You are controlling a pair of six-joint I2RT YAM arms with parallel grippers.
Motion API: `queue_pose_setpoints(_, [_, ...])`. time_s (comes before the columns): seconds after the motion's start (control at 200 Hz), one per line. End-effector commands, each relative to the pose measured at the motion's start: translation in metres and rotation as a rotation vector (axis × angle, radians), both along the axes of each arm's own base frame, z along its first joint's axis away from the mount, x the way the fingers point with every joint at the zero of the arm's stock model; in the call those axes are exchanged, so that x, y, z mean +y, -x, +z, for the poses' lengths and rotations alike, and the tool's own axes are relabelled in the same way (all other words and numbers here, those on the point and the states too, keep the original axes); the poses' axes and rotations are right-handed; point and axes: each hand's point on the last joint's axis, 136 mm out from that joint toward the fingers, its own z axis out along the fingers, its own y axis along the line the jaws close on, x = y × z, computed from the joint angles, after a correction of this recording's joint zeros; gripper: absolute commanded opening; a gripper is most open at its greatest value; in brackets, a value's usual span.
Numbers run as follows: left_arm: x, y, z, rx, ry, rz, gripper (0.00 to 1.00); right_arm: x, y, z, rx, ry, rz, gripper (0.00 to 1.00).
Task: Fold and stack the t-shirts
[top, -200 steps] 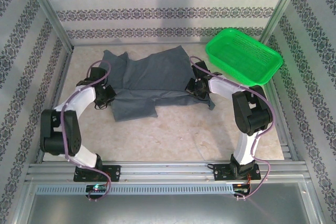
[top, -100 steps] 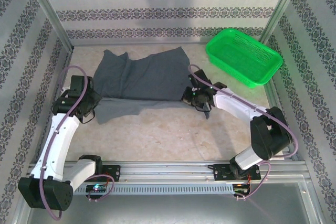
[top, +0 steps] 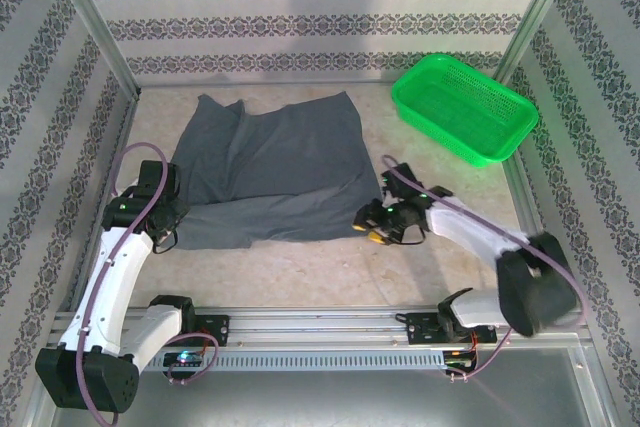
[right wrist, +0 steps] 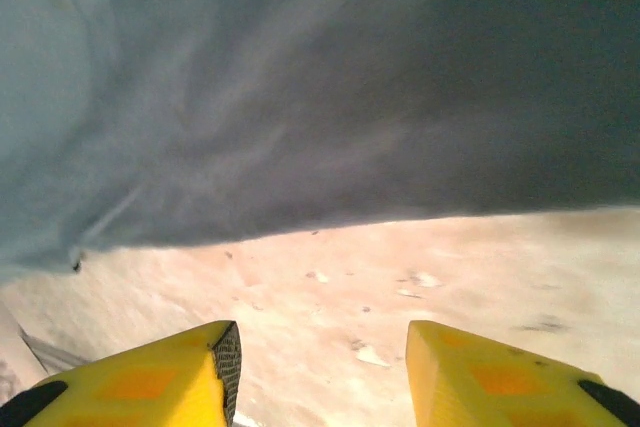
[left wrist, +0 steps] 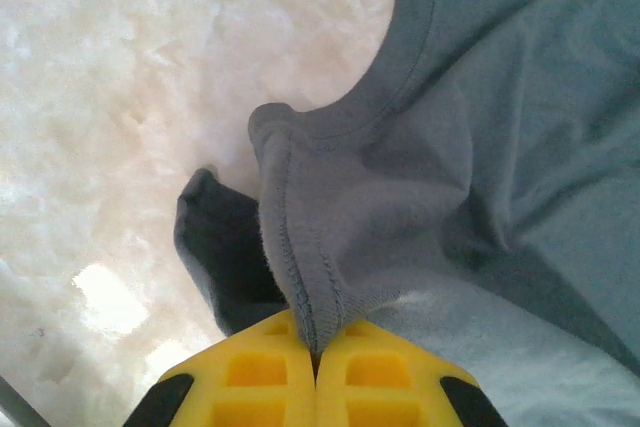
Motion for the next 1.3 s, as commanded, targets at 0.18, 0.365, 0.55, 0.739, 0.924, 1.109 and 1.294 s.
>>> queue_pose_setpoints(0.18, [0.004, 0.002, 0.010, -0.018, -0.027, 0.004, 0.00, -0.076, 0.005, -0.032, 0.028, 0.015, -0.605, 0.43])
queue_pose_setpoints(0.365, [0.002, -0.002, 0.016, -0.043, -0.019, -0.001, 0.00, -0.061, -0.019, -0.029, 0.047, -0.036, -0.614, 0.43])
queue_pose_setpoints(0.55, [0.002, -0.007, 0.024, -0.077, -0.014, -0.001, 0.00, -0.051, -0.031, -0.035, 0.085, -0.013, -0.576, 0.37])
queue_pose_setpoints(0.739, [0.000, -0.014, 0.036, -0.117, -0.011, -0.009, 0.00, -0.055, -0.043, -0.042, 0.088, 0.043, -0.531, 0.08])
queue_pose_setpoints(0.924, [-0.008, -0.031, 0.051, -0.196, 0.027, -0.043, 0.00, -0.070, -0.068, -0.014, -0.008, 0.149, -0.440, 0.00])
queue_pose_setpoints(1.109, [-0.022, -0.061, 0.088, -0.340, 0.087, -0.094, 0.00, -0.077, -0.107, 0.035, -0.184, 0.207, -0.311, 0.00])
queue_pose_setpoints(1.294, [0.004, -0.052, 0.129, -0.345, -0.051, -0.025, 0.00, -0.047, -0.123, 0.087, -0.304, 0.281, -0.062, 0.00])
